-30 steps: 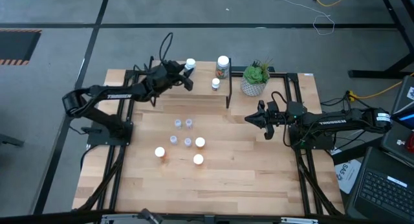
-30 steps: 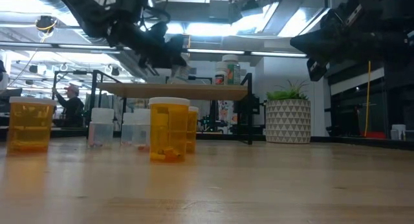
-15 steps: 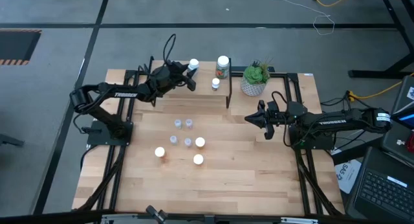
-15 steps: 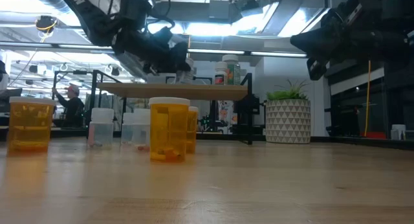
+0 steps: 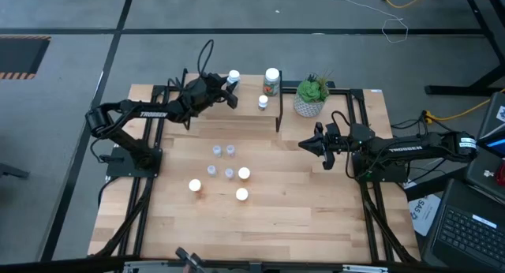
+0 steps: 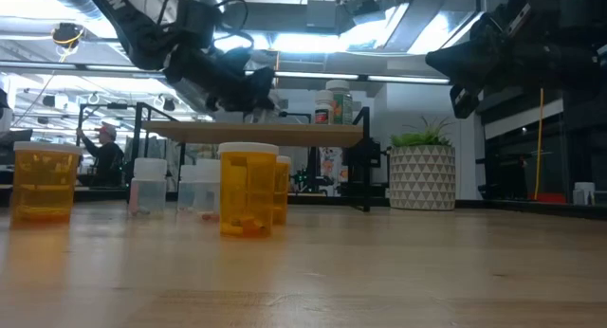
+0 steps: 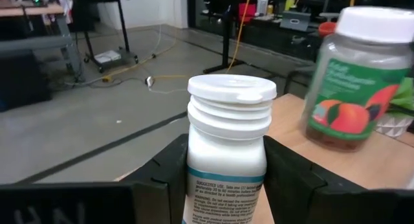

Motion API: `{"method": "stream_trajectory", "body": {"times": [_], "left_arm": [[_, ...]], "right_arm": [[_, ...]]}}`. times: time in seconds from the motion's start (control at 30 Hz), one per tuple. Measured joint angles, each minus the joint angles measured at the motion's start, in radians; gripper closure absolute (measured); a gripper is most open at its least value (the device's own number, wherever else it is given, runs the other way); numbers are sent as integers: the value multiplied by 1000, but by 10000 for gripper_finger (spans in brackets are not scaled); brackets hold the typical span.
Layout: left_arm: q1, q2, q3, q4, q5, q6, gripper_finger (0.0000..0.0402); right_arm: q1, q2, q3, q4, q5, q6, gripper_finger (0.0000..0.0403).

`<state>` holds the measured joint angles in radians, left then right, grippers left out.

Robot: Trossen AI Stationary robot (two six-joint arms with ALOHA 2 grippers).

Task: Pick and place medicine bottles onto shelf by color
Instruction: Put the white blue pill bottle on the shelf

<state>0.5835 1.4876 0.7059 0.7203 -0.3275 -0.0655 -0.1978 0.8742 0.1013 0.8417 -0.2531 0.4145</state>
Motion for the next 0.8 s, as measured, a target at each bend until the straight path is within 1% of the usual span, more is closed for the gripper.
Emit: {"method": "stream_trajectory", "body": {"times": [0.1,0.47,0.63,0.8], "left_arm": [[8,0,0,-15,-1,-3,240],[8,0,0,-21,0,-4,179],[8,0,0,24,0,-6,166],[7,-1,5,76,17,-3,164]], "right_arm": [[0,0,0,0,-1,0,379],[0,0,0,1,-2,0,379],[0,0,0,1,-2,0,380],[0,0,0,1,-2,0,380]]}}
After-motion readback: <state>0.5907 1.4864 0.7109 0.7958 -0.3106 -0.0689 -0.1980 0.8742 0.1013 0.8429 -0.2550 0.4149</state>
